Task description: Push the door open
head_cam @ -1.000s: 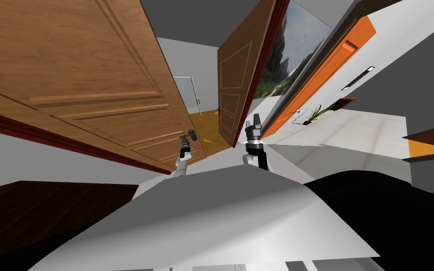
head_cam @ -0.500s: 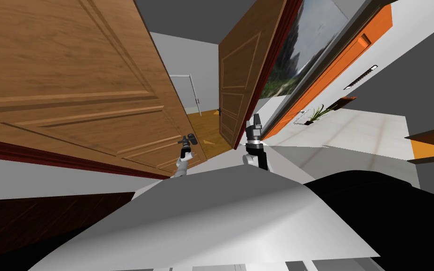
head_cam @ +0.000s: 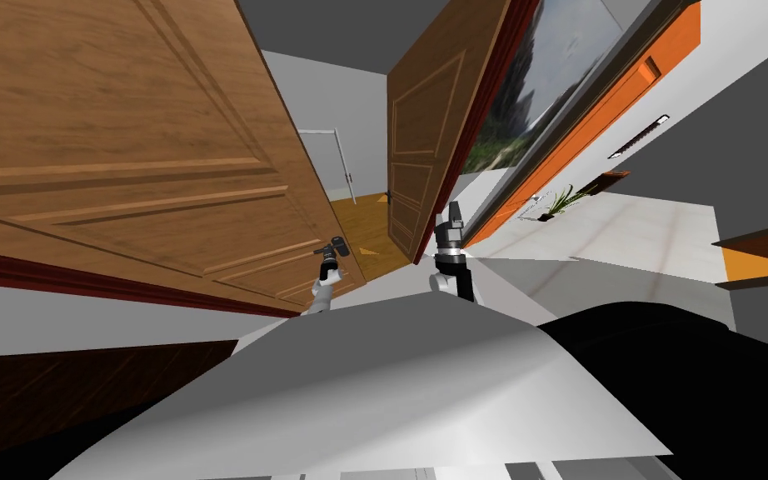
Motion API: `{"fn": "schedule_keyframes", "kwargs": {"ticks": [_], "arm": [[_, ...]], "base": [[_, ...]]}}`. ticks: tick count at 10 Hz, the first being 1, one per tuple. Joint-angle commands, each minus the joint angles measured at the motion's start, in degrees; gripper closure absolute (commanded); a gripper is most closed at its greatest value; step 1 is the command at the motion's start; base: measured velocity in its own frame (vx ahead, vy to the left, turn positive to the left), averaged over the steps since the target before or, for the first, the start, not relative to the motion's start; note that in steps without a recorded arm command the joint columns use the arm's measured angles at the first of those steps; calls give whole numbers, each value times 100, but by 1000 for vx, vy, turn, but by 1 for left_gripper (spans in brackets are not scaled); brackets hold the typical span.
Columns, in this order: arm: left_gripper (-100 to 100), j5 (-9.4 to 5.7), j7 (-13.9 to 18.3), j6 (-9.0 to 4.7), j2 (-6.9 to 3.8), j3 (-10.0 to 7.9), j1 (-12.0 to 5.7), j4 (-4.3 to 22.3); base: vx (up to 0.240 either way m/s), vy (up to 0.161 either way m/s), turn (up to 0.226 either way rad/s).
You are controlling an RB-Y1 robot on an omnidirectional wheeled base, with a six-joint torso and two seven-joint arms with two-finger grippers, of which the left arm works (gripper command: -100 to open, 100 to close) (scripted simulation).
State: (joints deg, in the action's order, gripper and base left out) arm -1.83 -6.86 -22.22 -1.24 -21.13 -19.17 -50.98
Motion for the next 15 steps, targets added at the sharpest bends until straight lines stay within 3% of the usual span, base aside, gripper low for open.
{"fn": "schedule_keyframes", "kwargs": {"ticks": [1, 8, 15], "arm": [[100, 2, -4, -5, -1, 1, 0, -4], [100, -71, 3, -70, -192, -2, -129, 236], [100, -207, 11, -213, -423, -5, -379, 687]], "base": [[0, 0, 0], [143, -26, 85], [209, -61, 186]]}}
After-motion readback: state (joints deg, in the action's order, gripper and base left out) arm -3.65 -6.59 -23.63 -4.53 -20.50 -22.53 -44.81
